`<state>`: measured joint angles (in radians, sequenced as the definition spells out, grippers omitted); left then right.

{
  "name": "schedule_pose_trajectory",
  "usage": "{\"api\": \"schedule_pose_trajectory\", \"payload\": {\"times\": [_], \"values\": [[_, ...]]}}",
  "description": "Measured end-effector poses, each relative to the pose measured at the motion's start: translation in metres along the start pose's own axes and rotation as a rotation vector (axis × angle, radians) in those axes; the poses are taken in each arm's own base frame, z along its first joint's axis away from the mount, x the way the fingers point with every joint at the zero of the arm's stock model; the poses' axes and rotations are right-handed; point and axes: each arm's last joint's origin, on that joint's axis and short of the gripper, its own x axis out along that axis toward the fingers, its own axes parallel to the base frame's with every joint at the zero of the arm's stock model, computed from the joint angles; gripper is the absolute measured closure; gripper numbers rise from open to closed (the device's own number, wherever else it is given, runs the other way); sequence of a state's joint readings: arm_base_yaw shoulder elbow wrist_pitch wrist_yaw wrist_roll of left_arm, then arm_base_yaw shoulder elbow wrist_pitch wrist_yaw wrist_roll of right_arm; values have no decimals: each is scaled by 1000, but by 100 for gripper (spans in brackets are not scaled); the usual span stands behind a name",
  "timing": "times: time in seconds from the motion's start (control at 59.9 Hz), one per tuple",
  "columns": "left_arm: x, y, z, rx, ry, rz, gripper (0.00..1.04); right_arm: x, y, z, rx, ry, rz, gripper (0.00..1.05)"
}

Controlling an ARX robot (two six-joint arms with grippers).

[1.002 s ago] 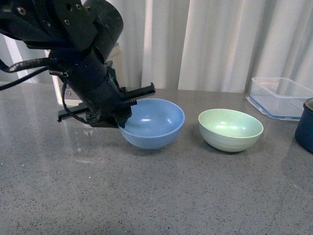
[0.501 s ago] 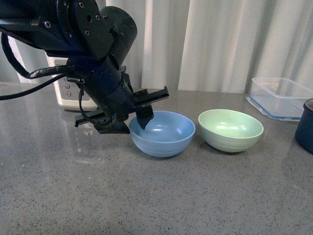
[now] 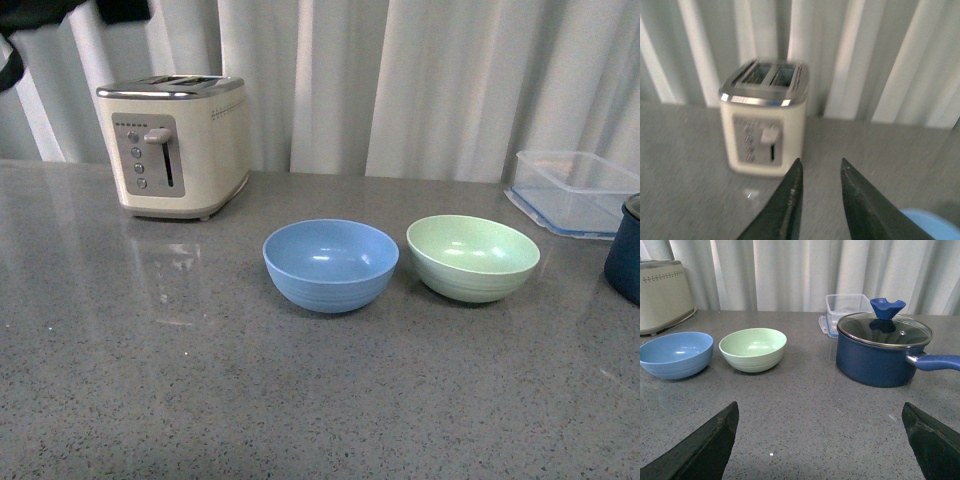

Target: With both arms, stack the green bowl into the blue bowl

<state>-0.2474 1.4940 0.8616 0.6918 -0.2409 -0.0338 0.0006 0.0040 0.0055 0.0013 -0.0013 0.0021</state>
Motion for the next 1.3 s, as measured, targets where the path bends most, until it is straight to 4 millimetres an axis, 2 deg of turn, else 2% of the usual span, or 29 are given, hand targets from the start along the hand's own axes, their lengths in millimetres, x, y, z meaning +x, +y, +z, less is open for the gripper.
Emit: {"api": "schedule_pose_trajectory", "payload": {"times": [0.033,0.117,0.284,0.384,0.585,0.835,1.186,1.303], "values": [[-10,8,-17,17,37,8,88,0,0,0,0,0,0,10],[-30,21,-41,32,87,11,102,0,0,0,0,0,0,10],[-73,39,-49,37,47,-2,101,0,0,0,0,0,0,10],[-99,51,-65,42,72,6,101,0,0,0,0,0,0,10],[-128,61,-75,41,65,1,101,0,0,0,0,0,0,10],[-156,76,-83,40,66,11,101,0,0,0,0,0,0,10],[-182,77,-96,40,55,8,101,0,0,0,0,0,0,10],[-187,77,-93,41,53,7,101,0,0,0,0,0,0,10]]}}
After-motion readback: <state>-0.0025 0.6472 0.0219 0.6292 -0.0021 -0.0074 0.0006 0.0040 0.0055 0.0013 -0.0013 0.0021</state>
